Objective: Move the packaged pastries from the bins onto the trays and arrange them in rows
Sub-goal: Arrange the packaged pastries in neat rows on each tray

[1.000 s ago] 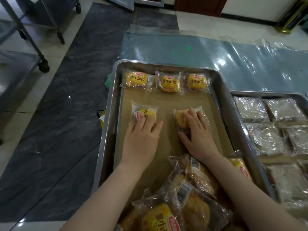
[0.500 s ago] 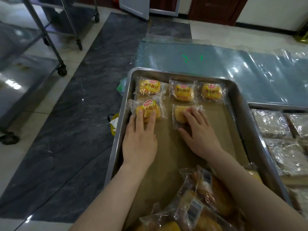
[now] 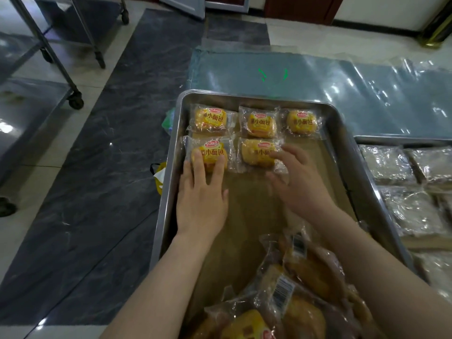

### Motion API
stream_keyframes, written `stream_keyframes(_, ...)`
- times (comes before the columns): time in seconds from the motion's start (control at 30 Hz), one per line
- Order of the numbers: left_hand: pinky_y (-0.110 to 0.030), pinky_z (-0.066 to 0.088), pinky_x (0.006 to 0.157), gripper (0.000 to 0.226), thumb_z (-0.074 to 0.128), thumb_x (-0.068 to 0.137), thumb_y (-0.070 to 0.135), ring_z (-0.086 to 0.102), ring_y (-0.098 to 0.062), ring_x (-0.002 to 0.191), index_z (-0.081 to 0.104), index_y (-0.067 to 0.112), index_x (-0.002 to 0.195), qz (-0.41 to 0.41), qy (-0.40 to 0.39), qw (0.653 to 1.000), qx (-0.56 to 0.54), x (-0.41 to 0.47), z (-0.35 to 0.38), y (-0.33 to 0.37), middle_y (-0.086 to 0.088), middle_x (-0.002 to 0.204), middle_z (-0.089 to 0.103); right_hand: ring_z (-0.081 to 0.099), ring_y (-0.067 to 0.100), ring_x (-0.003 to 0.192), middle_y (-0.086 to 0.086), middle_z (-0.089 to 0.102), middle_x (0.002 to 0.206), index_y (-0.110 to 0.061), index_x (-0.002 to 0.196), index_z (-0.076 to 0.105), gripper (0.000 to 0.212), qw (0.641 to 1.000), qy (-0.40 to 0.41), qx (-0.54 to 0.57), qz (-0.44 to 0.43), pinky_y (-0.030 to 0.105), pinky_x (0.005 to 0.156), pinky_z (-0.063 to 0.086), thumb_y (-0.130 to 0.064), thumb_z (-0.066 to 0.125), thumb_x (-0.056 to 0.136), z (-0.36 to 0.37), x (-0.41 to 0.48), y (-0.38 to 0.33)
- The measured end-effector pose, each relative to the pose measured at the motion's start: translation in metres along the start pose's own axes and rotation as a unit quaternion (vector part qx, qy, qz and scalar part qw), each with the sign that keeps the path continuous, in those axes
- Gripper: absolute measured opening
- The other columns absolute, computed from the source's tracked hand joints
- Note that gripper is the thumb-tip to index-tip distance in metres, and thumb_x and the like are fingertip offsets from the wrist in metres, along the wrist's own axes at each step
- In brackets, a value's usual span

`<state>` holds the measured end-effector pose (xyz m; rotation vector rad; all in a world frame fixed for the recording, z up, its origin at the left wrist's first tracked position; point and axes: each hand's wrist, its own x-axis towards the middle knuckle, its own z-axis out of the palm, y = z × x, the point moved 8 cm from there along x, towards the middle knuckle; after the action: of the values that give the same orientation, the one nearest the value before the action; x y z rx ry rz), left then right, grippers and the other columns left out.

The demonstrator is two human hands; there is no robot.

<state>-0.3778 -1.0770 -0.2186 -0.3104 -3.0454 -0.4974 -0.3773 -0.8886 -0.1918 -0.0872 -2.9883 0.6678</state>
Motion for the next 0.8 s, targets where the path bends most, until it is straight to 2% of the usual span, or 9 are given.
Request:
stream_keyframes(0.07,-0.042,0.007,0.113,0.071,0.041,0.095,0.038,-0.006,-0.031,0.143,-0.006,0.032,0.147,0.027,0.010,0.999,-0.015,-0.001,-0.003,0.005,-0.012,0.157,-0.009,0.051,0.002,0.104,-0.019,0.051,0.113,-0.039,0.106,0.056,0.029,0.998,-0.051,0.028,0.019,0.020,0.082,0.043,-0.052,0.047,0.082,-0.008,-0.018,0.013)
stream_keyframes(0.13,-0.039,0.003,0.114,0.069,0.043,0.095,0.034,-0.005,-0.026,0.144,-0.002,0.031,0.148,0.067,0.016,0.997,-0.040,-0.002,-0.006,0.013,-0.009,0.157,-0.004,0.054,-0.002,0.087,-0.021,0.054,0.096,-0.041,0.093,0.056,0.028,0.989,-0.145,0.008,0.033,0.015,0.069,0.043,-0.062,0.046,0.076,-0.006,-0.039,0.026)
stream_keyframes(0.23,-0.034,0.001,0.114,0.070,0.042,0.095,0.030,-0.008,-0.019,0.143,-0.005,0.032,0.146,0.139,-0.006,0.989,-0.056,-0.008,0.001,0.029,-0.005,0.157,-0.003,0.050,0.002,0.098,-0.023,0.049,0.106,-0.048,0.095,0.053,0.052,0.965,-0.263,-0.012,0.012,0.022,0.084,0.044,-0.084,0.039,0.060,-0.004,-0.068,0.039)
stream_keyframes(0.33,-0.032,-0.005,0.112,0.070,0.041,0.095,0.032,-0.015,-0.013,0.140,-0.010,0.033,0.144,0.171,-0.041,0.983,-0.049,-0.014,0.013,0.038,0.000,0.155,-0.011,0.035,-0.006,0.108,-0.032,0.036,0.118,-0.060,0.110,0.044,0.065,0.943,-0.334,-0.008,-0.005,0.022,0.094,0.034,-0.088,0.051,0.051,-0.004,-0.088,0.043)
stream_keyframes(0.43,-0.030,-0.007,0.110,0.069,0.041,0.095,0.033,-0.015,-0.011,0.140,-0.006,0.032,0.147,0.176,-0.060,0.981,-0.048,-0.017,0.019,0.039,0.001,0.155,-0.010,0.043,-0.012,0.099,-0.034,0.046,0.108,-0.061,0.101,0.046,0.042,0.949,-0.314,0.004,0.005,0.011,0.078,0.035,-0.069,0.063,0.064,-0.008,-0.088,0.046)
stream_keyframes(0.5,-0.031,-0.007,0.111,0.069,0.039,0.095,0.034,-0.016,-0.011,0.139,-0.007,0.033,0.146,0.173,-0.074,0.981,-0.048,-0.017,0.022,0.038,0.001,0.156,-0.010,0.053,-0.005,0.097,-0.026,0.056,0.104,-0.056,0.107,0.050,0.035,0.963,-0.267,0.028,0.036,0.013,0.073,0.040,-0.057,0.064,0.075,-0.013,-0.081,0.049)
stream_keyframes(0.6,-0.031,-0.006,0.111,0.068,0.037,0.096,0.036,-0.017,-0.011,0.139,-0.010,0.034,0.145,0.164,-0.087,0.982,-0.047,-0.018,0.025,0.035,0.001,0.156,-0.011,0.053,0.014,0.111,-0.007,0.054,0.124,-0.041,0.135,0.042,0.049,0.990,-0.115,0.014,0.082,0.026,0.085,0.043,-0.046,0.057,0.088,-0.030,-0.069,0.062)
stream_keyframes(0.67,-0.032,-0.006,0.112,0.066,0.034,0.096,0.038,-0.017,-0.010,0.138,-0.010,0.034,0.145,0.160,-0.095,0.982,-0.038,-0.018,0.028,0.034,0.000,0.156,-0.011,0.043,0.019,0.125,-0.004,0.043,0.140,-0.038,0.143,0.032,0.063,0.996,-0.050,0.013,0.079,0.033,0.096,0.039,-0.051,0.056,0.086,-0.038,-0.069,0.063)
stream_keyframes(0.8,-0.037,-0.009,0.113,0.060,0.022,0.096,0.043,-0.013,-0.016,0.142,-0.010,0.033,0.146,0.152,-0.099,0.983,-0.006,-0.020,0.034,0.037,-0.002,0.155,-0.016,0.028,0.014,0.138,-0.014,0.024,0.153,-0.040,0.149,0.005,0.109,0.977,-0.202,-0.046,0.046,0.034,0.108,0.029,-0.080,0.055,0.061,-0.011,-0.084,0.056)
